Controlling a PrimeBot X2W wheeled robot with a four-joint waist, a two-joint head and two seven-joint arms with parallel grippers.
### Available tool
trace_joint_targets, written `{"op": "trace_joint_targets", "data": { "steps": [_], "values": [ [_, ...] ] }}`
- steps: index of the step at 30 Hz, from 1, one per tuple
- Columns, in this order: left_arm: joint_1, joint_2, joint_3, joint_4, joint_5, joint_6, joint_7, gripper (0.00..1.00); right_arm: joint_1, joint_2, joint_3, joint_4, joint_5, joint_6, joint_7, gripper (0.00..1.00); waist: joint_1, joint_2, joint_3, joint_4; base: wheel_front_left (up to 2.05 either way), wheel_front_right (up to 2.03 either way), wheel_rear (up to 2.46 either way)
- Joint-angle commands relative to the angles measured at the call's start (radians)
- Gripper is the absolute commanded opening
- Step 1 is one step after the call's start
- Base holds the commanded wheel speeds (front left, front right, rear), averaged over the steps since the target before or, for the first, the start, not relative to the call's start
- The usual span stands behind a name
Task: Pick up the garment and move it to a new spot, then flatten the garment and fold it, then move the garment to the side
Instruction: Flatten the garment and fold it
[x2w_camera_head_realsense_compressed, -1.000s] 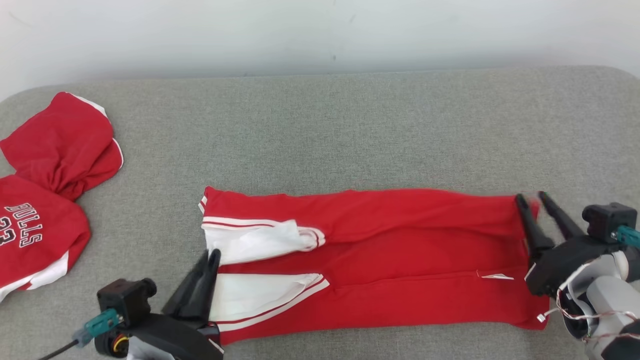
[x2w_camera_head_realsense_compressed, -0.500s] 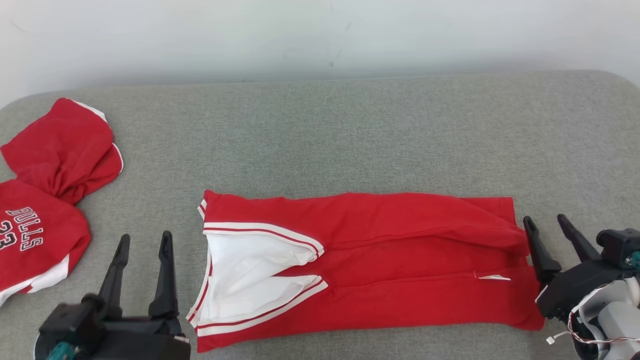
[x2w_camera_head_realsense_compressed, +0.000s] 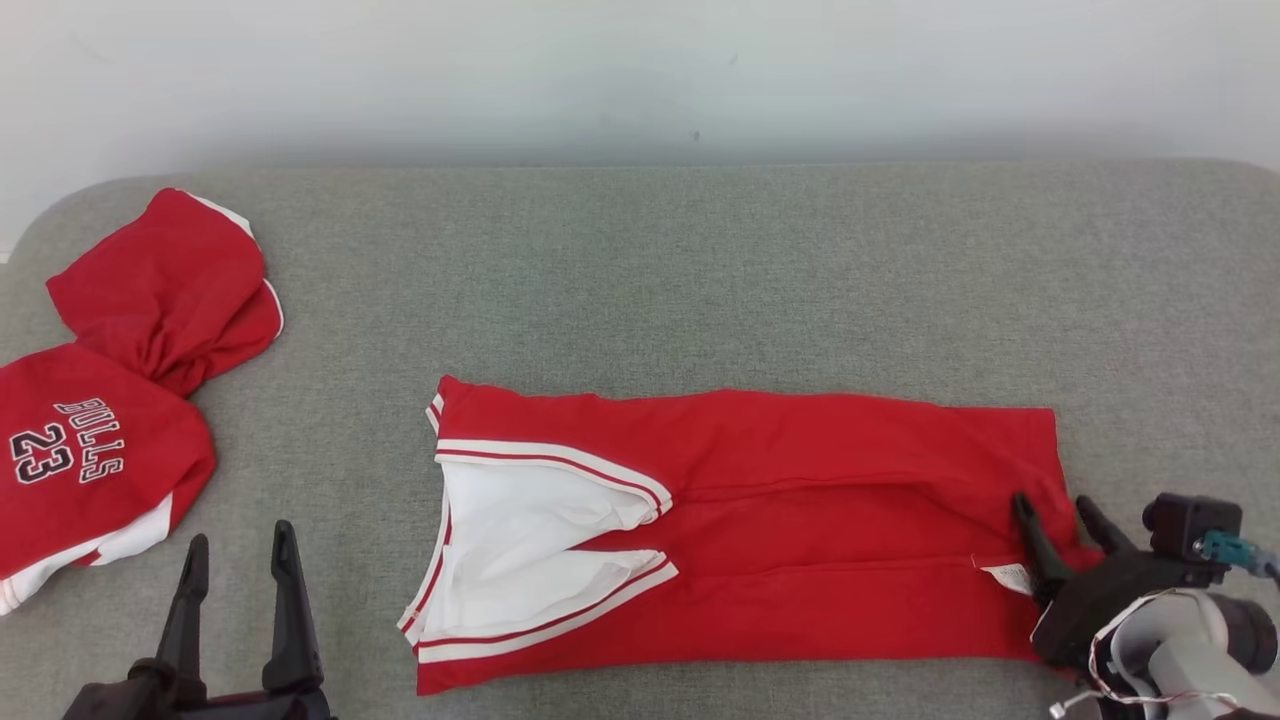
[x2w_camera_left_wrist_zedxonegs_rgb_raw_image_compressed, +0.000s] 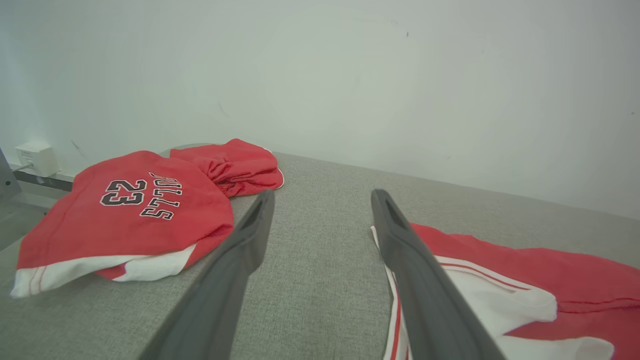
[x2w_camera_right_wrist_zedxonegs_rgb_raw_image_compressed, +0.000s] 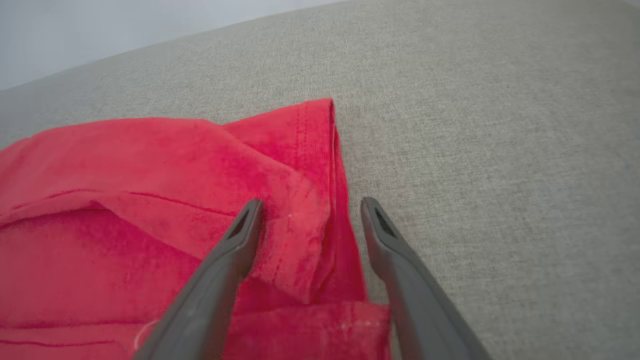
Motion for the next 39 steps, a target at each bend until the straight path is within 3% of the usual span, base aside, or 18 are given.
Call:
{"op": "trace_joint_targets", "data": {
  "steps": [1,3,5,6,7,8,16,21,25,29,32,39],
  "values": [
    [0.011,-0.012,0.013,0.008,0.018,-0.014,-0.003,1.0,-0.005,0.012,0.005,0.029,0.01,-0.003,0.011,1.0,0.0,-0.0001,-0.003,0.006,0.0,0.0,0.0],
    [0.01,-0.019,0.016,0.014,0.036,-0.022,-0.003,1.0,-0.003,0.02,0.009,0.058,0.019,-0.003,0.022,0.96,0.0,-0.0001,-0.006,0.014,0.0,0.0,0.0],
    [0.007,-0.025,0.019,0.015,0.045,-0.029,-0.003,1.0,0.004,0.026,0.013,0.086,0.029,-0.003,0.031,0.44,0.0,-0.0001,-0.008,0.019,0.0,0.0,0.0],
    [0.006,-0.027,0.021,0.016,0.051,-0.032,-0.003,1.0,0.009,0.027,0.016,0.096,0.032,-0.003,0.036,0.36,0.0,-0.0001,-0.01,0.021,0.0,0.0,0.0],
    [0.004,-0.029,0.023,0.015,0.055,-0.031,-0.003,1.0,0.013,0.029,0.02,0.104,0.038,-0.003,0.039,0.15,0.0,-0.0001,-0.011,0.022,0.0,0.0,0.0],
    [0.002,-0.029,0.029,0.017,0.058,-0.032,-0.003,1.0,0.016,0.031,0.023,0.109,0.043,-0.003,0.039,0.0,0.0,-0.0001,-0.012,0.022,0.0,0.0,0.0],
    [0.007,-0.033,0.047,0.017,0.079,-0.04,-0.003,1.0,0.003,0.005,0.029,0.11,0.077,-0.003,-0.008,0.0,0.0,-0.0001,-0.029,0.006,0.0,0.0,0.0],
    [0.015,-0.033,0.044,0.008,0.083,-0.038,-0.003,1.0,-0.023,-0.07,0.007,0.118,0.088,-0.003,-0.034,0.0,0.0,-0.0001,-0.038,-0.003,0.0,0.0,0.0],
    [0.02,-0.033,0.033,0.0,0.074,-0.039,-0.003,1.0,-0.043,-0.171,-0.022,0.139,0.082,-0.003,-0.046,0.0,0.0,-0.0001,-0.042,-0.004,0.0,0.0,0.0],
    [0.023,-0.034,0.03,-0.006,0.067,-0.039,-0.003,1.0,-0.053,-0.21,-0.044,0.135,0.085,-0.003,-0.053,0.0,0.0,-0.0001,-0.043,-0.008,0.0,0.0,0.0],
    [0.029,-0.034,0.034,-0.009,0.062,-0.039,-0.003,1.0,-0.06,-0.207,-0.036,0.107,0.066,-0.003,-0.056,0.0,0.0,-0.0001,-0.046,-0.017,0.0,0.0,0.0],
    [0.033,-0.034,0.032,-0.011,0.059,-0.039,-0.003,1.0,-0.033,-0.129,0.002,-0.031,0.04,-0.003,-0.049,0.0,0.0,-0.0001,-0.055,-0.027,0.0,0.0,0.0]
  ]
}}
